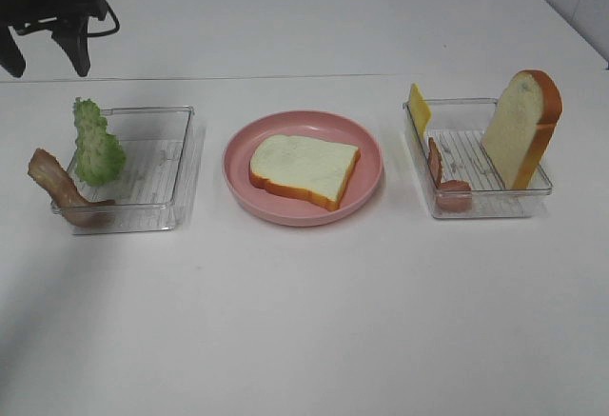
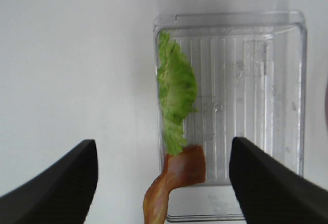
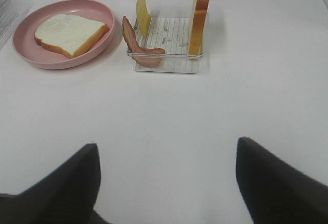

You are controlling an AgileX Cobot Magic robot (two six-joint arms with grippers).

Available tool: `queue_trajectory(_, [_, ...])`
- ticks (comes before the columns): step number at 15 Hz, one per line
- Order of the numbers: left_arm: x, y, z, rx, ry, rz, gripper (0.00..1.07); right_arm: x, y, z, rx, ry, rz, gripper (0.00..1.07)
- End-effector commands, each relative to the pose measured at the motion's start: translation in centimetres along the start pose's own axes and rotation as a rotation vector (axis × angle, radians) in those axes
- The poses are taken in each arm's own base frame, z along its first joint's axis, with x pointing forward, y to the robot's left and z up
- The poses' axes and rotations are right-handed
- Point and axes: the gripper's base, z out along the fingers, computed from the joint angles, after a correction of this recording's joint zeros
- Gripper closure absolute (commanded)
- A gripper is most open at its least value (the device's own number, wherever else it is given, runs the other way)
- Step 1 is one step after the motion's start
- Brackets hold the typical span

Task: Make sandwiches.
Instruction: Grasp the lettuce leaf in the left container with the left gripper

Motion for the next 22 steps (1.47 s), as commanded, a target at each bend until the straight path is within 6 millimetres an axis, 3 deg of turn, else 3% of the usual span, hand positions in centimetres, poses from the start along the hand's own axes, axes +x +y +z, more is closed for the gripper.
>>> queue_trajectory(1, [0.9,0.2,1.5,-0.026,0.074,-0.008,0.38,0.1,0.1,-0.1,0.004,-0.024,-0.001,0.37])
queue_trajectory(11, [-0.2,-0.6,6.7,0.054,0.025,-0.046,0.42,0.1,0.1,-0.1,0.004,-0.024,-0.001,0.37])
queue_trajectory(16, [0.3,-0.7,8.7,0.050,0.085,-0.048,0.44,0.1,0.1,-0.1,0.004,-0.024,-0.001,0.37])
queue_trajectory(18, [0.3,-0.6,8.7,0.048,0.082,-0.047,0.51,0.1,0.1,-0.1,0.004,-0.024,-0.001,0.37])
queue_trajectory(19, [0.3,-0.6,8.9,0.048,0.087,-0.047,0.68,0.1,0.1,-0.1,0.004,-0.024,-0.001,0.37])
queue_trajectory(21, [0.3,-0.6,8.9,0.047,0.088,-0.047,0.86,0.1,0.1,-0.1,0.004,-0.024,-0.001,0.37])
queue_trajectory(22, [0.3,-0.6,8.9,0.047,0.088,-0.047,0.86,0.1,0.1,-0.1,0.004,-0.024,-0.001,0.37])
